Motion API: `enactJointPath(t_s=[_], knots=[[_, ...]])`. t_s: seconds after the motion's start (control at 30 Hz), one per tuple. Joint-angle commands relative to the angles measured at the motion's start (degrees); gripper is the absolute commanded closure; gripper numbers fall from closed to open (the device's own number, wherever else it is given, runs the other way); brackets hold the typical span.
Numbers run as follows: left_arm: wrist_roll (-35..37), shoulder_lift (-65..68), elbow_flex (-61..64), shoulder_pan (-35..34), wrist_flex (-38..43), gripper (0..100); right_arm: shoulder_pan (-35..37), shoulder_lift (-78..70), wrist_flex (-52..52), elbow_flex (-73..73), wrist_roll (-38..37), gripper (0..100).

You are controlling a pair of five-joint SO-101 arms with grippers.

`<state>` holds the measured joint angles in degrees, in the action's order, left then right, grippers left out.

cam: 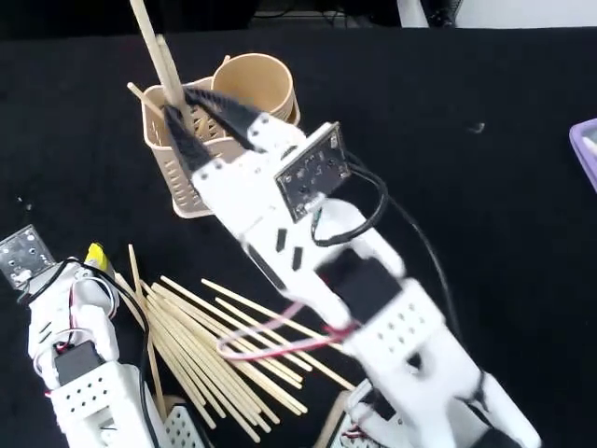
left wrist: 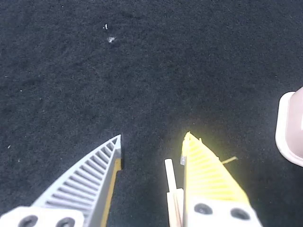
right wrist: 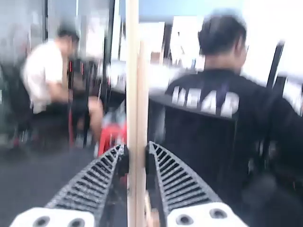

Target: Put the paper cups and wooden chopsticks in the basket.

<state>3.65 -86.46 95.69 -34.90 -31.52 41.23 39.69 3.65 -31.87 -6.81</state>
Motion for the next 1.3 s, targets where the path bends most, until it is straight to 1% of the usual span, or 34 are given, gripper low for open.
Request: enactJointPath(t_s=[0.0,0.1,0.23,0.33,0.4,0.5,0.53,0.6,0.7,0.87,0.9,0.97,1.03,1.13,1.27], knots=[[-0.1,-0.7,-1.7,-0.4,1.2,79,0.4,-7.3,-11.6,5.2,0.4,98.7],[-0.1,-0.7,-1.7,-0.4,1.2,79,-1.3,-14.7,-13.9,9.6,0.4,98.7],[-0.1,-0.7,-1.7,-0.4,1.2,79,-3.7,-24.2,-13.6,15.3,0.4,98.7],[-0.1,-0.7,-1.7,-0.3,1.2,79,-3.9,-28.6,-12.8,16.0,0.4,98.5],[-0.1,-0.7,-1.7,-0.3,1.2,79,-3.9,-29.7,-9.3,16.2,0.4,94.7],[-0.1,-0.7,-1.7,-0.3,1.2,79,-3.5,-29.5,-3.4,16.3,0.6,80.8],[-0.1,-0.7,-1.7,-0.3,1.2,79,-3.5,-28.7,-1.4,16.3,0.5,77.5],[-0.1,-0.7,-1.7,-0.3,1.2,79,-3.5,-25.8,3.3,16.2,0.5,76.0],[-0.1,-0.7,-1.7,-0.3,1.2,79,-3.5,-18.9,13.2,15.3,0.5,78.9],[-0.1,-0.7,-1.7,-0.3,1.2,79,-3.3,-5.7,37.0,6.5,0.7,85.5],[-0.1,-0.7,-1.7,-0.3,1.2,79,-2.4,-3.8,40.9,3.1,0.4,86.0],[-0.1,-0.7,-1.7,-0.3,1.2,79,-0.7,-2.0,45.4,-4.7,0.4,85.4],[-0.1,-0.7,-1.7,-0.3,1.2,79,0.6,-2.1,46.2,-12.8,0.4,82.5],[-0.1,-0.7,-1.7,-0.2,1.2,79,1.8,-2.6,42.6,-22.4,0.4,75.6],[-0.1,-0.7,-1.7,-0.2,1.1,79,1.8,-2.2,38.5,-28.7,0.4,70.7]])
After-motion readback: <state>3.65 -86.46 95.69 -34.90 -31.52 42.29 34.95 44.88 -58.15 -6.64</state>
